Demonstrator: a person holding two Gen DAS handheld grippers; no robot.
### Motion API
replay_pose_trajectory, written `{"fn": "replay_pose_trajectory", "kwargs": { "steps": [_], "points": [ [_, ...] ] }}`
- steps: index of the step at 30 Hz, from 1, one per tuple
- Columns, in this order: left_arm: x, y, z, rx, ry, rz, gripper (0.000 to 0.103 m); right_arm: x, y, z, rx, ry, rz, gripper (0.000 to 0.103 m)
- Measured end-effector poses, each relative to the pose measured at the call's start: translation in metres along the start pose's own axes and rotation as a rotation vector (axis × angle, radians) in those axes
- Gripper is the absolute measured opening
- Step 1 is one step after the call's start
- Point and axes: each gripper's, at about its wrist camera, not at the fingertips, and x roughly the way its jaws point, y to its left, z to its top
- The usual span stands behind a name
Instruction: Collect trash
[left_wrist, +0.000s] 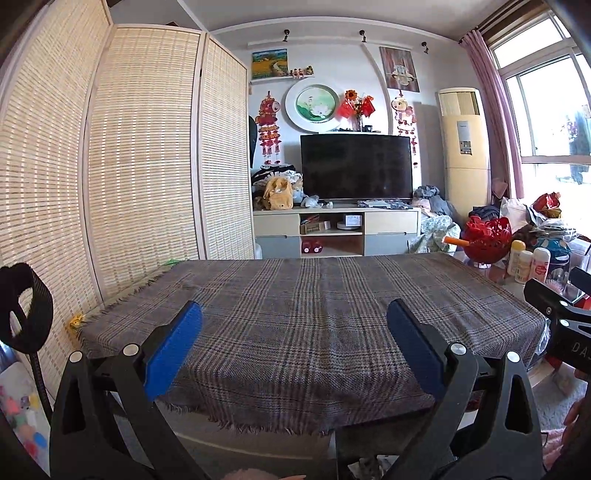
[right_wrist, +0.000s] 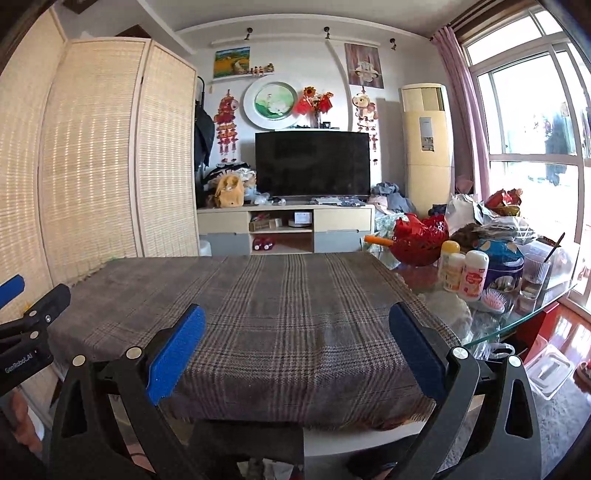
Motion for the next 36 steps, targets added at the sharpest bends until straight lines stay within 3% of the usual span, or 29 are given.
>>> {"fn": "replay_pose_trajectory", "kwargs": {
  "steps": [36],
  "points": [
    [-0.0009,0.0007,0.0023,-0.014,0.009,-0.003,0.095,0.0015,0.0048,-0.0006,-0.008,0.017,0.017,0.1]
  ]
}}
